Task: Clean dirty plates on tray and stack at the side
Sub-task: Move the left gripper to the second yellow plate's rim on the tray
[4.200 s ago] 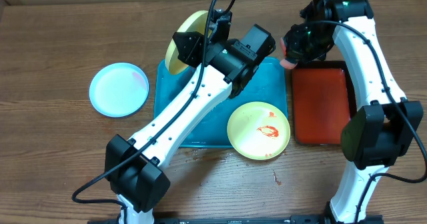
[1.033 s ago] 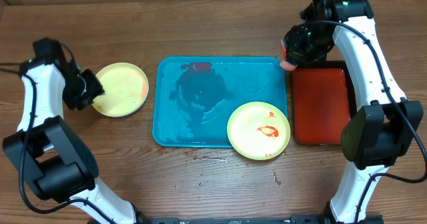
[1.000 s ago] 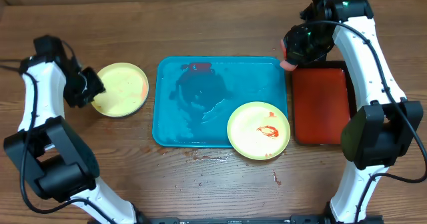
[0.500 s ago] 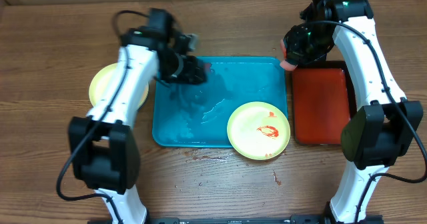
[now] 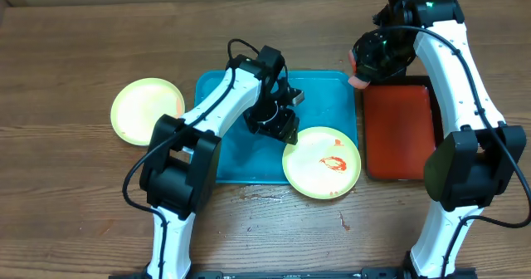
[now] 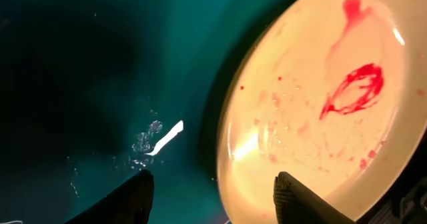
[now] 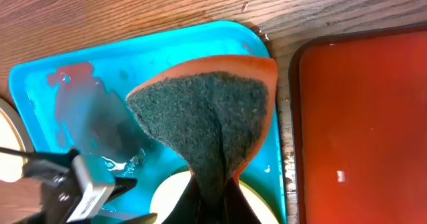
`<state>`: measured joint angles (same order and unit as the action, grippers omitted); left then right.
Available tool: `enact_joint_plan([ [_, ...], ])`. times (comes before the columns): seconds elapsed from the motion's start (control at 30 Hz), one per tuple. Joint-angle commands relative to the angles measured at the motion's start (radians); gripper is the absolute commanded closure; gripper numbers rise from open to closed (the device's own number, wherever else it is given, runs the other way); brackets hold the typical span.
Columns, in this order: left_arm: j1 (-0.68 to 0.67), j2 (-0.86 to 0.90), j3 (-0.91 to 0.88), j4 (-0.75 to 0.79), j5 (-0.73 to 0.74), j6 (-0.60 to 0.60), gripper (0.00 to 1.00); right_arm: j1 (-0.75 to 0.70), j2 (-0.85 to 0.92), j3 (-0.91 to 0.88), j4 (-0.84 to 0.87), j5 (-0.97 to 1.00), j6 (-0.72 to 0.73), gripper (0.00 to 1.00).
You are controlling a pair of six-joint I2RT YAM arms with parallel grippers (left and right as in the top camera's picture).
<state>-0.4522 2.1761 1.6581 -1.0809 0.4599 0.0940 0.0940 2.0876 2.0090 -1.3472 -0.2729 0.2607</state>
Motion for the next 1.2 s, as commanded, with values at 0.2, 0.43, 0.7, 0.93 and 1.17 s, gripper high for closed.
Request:
enact_joint_plan([
  [0.2,-0.006,0.035,0.013,-0.059,0.031,0.108,0.46,0.002,-0.011,0.009,0.007,0.003,-0.003,0.96],
  [0.43,-0.009,0.069,0.013,-0.105,0.005,-0.096,0.54,0.002,-0.011,0.009,0.006,0.003,-0.003,0.96],
  [0.7,-0.029,0.089,0.013,-0.103,0.005,-0.135,0.66,0.002,-0.011,0.009,0.006,0.003,-0.003,0.96],
  [0.93,-0.029,0.089,0.013,-0.100,0.005,-0.135,0.96,0.002,-0.011,0.009,0.006,0.003,-0.003,0.96],
  [1.17,-0.010,0.087,0.024,-0.086,0.000,-0.143,0.96,0.002,-0.011,0.009,0.005,0.002,0.002,0.96],
])
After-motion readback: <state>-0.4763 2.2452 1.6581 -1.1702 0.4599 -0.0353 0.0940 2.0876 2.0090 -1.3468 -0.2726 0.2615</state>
